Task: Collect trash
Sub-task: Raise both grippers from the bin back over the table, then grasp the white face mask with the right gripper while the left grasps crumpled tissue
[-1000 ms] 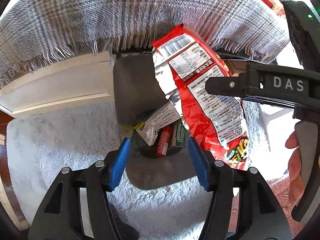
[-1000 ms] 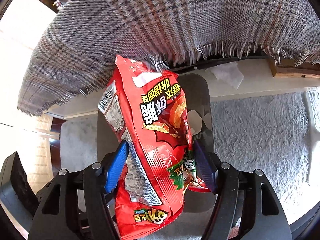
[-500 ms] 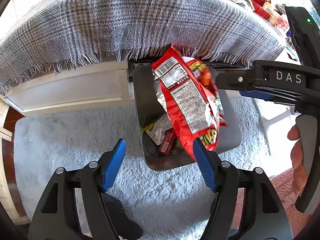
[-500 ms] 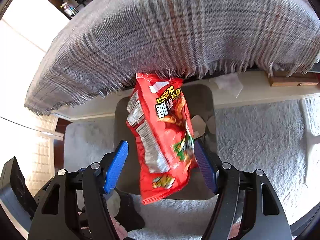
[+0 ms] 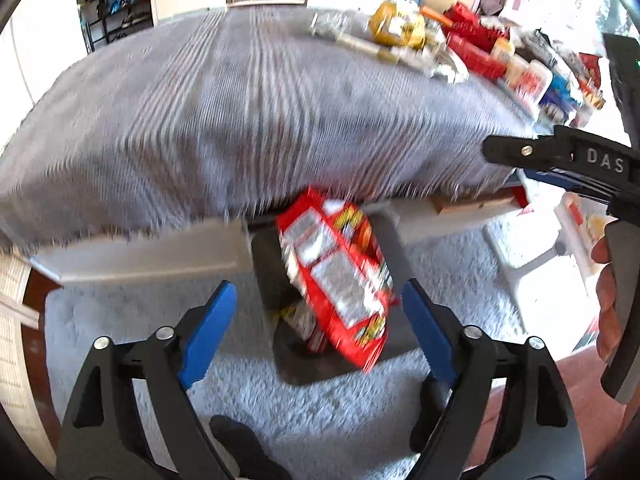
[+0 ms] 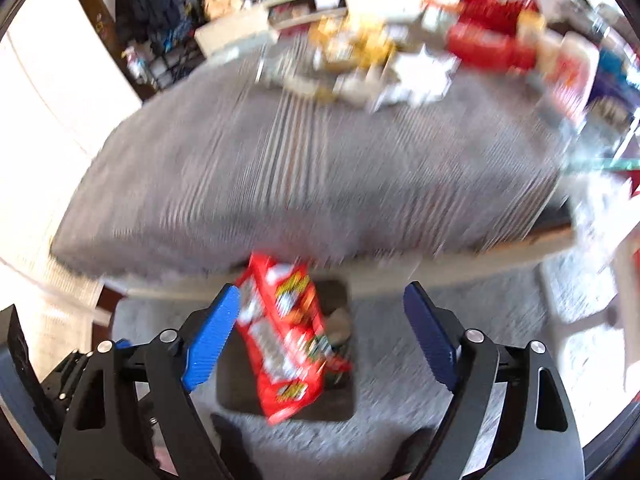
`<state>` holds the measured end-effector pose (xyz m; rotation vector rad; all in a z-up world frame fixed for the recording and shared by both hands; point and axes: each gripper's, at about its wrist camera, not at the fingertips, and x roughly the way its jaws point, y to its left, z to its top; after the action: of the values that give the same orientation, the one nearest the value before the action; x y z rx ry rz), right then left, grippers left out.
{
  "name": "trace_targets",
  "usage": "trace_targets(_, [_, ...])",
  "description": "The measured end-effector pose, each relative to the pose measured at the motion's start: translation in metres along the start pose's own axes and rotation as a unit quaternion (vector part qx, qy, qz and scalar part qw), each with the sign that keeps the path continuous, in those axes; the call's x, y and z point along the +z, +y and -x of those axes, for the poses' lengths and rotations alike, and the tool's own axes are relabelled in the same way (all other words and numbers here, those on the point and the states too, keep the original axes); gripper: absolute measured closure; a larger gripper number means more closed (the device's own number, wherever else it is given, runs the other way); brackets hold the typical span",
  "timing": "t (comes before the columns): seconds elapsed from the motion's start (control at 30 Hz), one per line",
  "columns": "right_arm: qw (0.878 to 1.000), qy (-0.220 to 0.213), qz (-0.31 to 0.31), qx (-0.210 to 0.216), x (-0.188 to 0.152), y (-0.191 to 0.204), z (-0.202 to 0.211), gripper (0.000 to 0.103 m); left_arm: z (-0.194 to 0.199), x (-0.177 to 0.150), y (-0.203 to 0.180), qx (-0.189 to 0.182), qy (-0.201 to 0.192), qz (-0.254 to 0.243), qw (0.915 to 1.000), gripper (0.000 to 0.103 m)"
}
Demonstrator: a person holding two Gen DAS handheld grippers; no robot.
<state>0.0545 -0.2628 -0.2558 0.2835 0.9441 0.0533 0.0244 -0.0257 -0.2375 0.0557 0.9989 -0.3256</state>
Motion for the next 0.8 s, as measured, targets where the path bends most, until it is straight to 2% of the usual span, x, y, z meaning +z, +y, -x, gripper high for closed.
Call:
trace_targets(0.17, [0.999, -0.041, -0.009, -0.021, 0.043, -0.022, 0.019, 0.012, 0.001, 0.047, -0.010, 0.003, -0.024, -0.011, 0.9997, 0.013])
trace_targets(0.33, [0.996, -0.060, -0.046, -0.041, 0.081, -0.056, 0.014, 0.012, -0.012, 0.099, -0.021, 0.010, -0.041, -0.027, 0.9987, 0.011])
trace_targets(0.53, [0.992, -0.068, -0.081, -0.073, 0.128, -0.091, -0.022, 0.012, -0.044, 0.156, -0.030, 0.014, -0.052, -0.033, 0.9980, 0.011])
trace_targets(0.57, [0.992, -0.066, -0.086, -0.070, 0.133, -0.095, -0.027, 0.014, -0.052, 0.166, -0.030, 0.013, -0.050, -0.031, 0.9982, 0.011])
trace_targets(0.6, [0.992, -0.062, -0.092, -0.064, 0.140, -0.100, -0.038, 0.021, -0.057, 0.172, -0.030, 0.013, -0.048, -0.029, 0.9983, 0.011])
trace_targets(0.67, [0.993, -0.047, -0.093, -0.054, 0.147, -0.102, -0.053, 0.027, -0.068, 0.184, -0.032, 0.013, -0.046, -0.030, 0.9984, 0.011])
trace_targets(0.73, [0.994, -0.035, -0.088, -0.050, 0.154, -0.103, -0.069, 0.027, -0.080, 0.198, -0.033, 0.015, -0.045, -0.031, 0.9984, 0.011])
trace_targets(0.8, [0.994, -0.034, -0.082, -0.063, 0.159, -0.103, -0.079, 0.027, -0.090, 0.206, -0.032, 0.014, -0.043, -0.028, 0.9986, 0.011])
